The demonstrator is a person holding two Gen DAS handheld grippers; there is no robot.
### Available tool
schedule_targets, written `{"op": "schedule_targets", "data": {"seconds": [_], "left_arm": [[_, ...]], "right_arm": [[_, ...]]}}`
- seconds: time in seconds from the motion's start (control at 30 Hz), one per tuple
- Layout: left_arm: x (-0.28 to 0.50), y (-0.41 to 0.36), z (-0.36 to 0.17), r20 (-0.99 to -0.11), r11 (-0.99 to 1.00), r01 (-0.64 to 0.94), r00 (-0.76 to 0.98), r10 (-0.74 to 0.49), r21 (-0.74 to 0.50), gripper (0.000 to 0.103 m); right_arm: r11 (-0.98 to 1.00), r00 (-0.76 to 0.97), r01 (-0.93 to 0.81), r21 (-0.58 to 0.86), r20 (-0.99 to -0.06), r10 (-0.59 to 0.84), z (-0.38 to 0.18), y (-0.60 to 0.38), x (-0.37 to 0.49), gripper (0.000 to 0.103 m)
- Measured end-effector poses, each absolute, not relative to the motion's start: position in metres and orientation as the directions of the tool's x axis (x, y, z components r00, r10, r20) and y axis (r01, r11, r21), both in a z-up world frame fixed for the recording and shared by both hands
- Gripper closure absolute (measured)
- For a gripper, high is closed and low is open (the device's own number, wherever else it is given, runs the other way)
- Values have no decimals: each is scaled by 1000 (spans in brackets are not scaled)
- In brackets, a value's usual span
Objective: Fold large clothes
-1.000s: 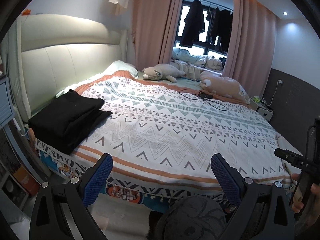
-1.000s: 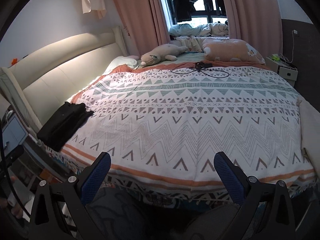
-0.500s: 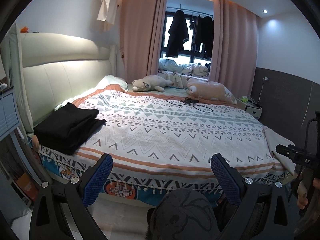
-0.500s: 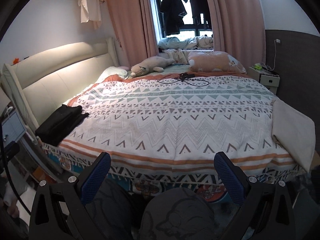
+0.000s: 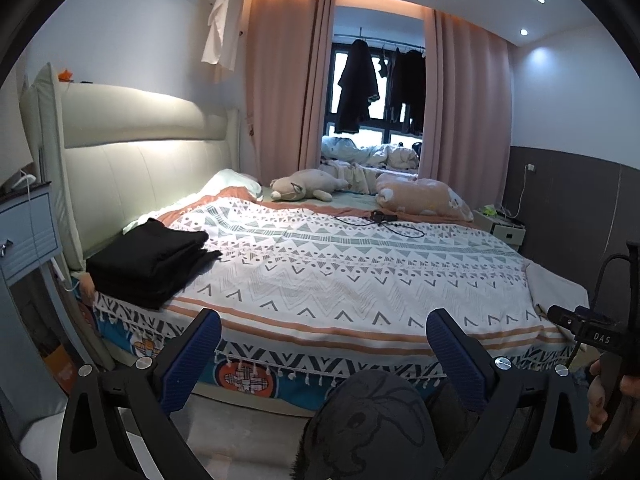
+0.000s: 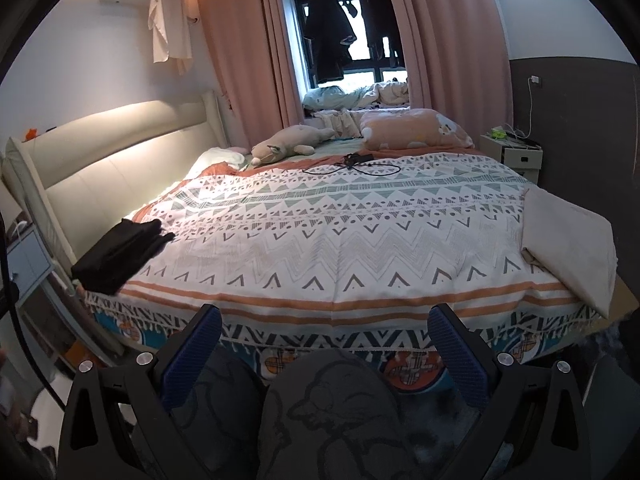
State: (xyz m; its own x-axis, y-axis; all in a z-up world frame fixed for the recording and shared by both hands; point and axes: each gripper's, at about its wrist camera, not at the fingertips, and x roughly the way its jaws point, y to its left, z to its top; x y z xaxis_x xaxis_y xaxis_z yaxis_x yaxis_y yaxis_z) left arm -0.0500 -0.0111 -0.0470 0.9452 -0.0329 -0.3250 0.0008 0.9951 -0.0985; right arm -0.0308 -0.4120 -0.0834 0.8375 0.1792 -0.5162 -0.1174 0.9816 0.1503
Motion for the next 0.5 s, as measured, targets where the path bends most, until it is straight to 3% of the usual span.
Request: {"op": "schedule_targets", "data": {"seconds": [0.5], "left_arm": [[-43,-18,-50,-311,995,8,950,-40,-102,1]], "right_arm": [[981,845,-131,146,-501,187,-86,-411,-28,0]]}}
